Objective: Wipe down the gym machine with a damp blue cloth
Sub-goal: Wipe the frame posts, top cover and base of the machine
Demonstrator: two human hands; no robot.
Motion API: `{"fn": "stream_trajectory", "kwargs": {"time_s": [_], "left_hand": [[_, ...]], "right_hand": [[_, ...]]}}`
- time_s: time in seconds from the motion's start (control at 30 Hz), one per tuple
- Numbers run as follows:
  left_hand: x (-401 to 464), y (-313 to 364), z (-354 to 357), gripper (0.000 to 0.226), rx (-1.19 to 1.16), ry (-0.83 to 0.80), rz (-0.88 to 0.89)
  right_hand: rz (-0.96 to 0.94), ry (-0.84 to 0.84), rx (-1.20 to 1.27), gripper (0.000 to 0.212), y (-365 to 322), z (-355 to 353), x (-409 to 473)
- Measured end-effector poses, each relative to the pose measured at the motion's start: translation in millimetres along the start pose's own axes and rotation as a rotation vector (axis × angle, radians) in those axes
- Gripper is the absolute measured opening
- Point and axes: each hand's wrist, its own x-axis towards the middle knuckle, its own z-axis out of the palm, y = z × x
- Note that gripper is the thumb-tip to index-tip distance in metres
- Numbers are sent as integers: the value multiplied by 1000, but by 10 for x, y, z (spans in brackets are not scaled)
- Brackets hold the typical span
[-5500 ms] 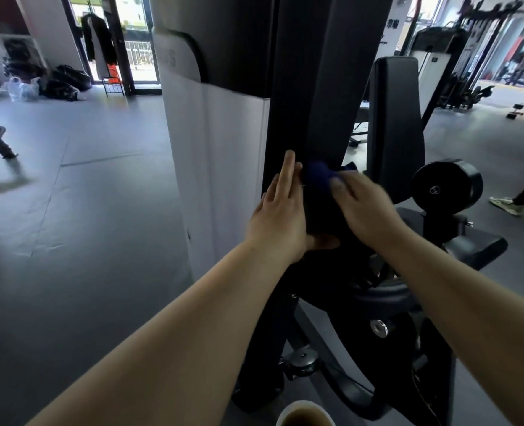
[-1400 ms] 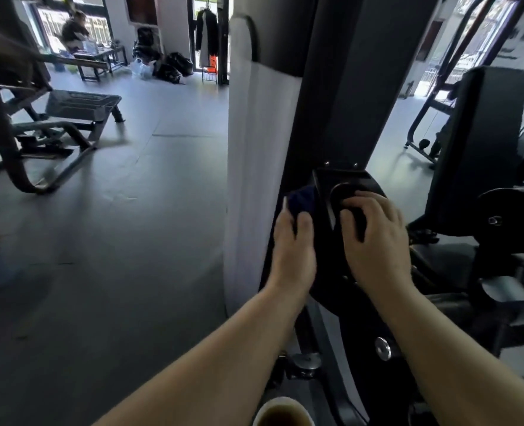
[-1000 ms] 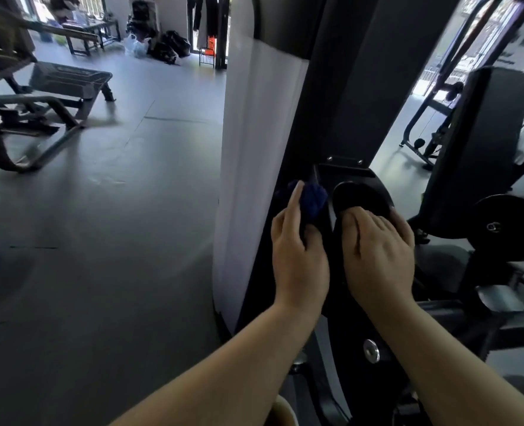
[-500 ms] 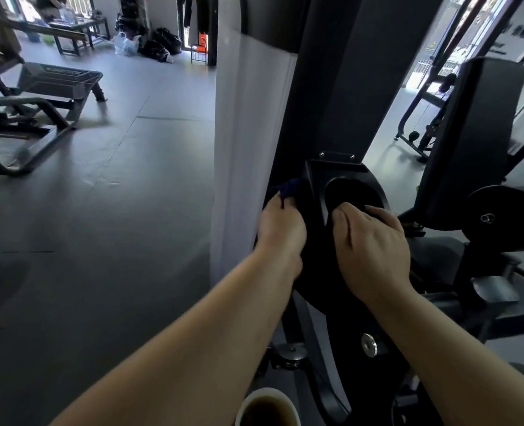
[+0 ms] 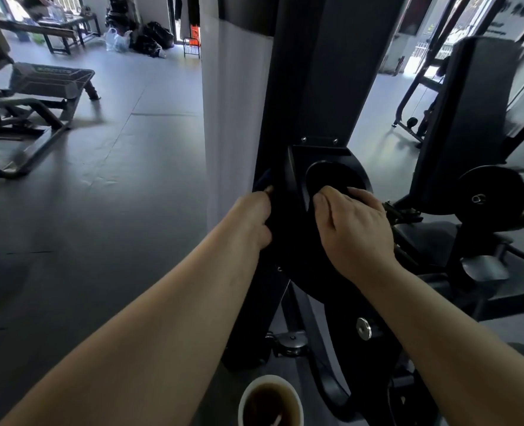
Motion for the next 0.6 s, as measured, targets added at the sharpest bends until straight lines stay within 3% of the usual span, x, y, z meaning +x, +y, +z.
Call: {"fn": "stream_trajectory", "kwargs": {"time_s": [0.17,0.33,0.5,0.6], "left_hand": [[-211,-357,-98,23,-25,-58,-22],[-120,-151,53,27,-126,6,-19],[-345,-676,56,18,-235,36,25],[-398,-750,54,18,-397,-29,39]], "right_hand": [[-32,5,17,24,15,4,-8],[-36,-91,84,38,87,-44,12],[-109,-67,330,20,200,-131,-5],[6,14,655,25,215,-226,-78]]}}
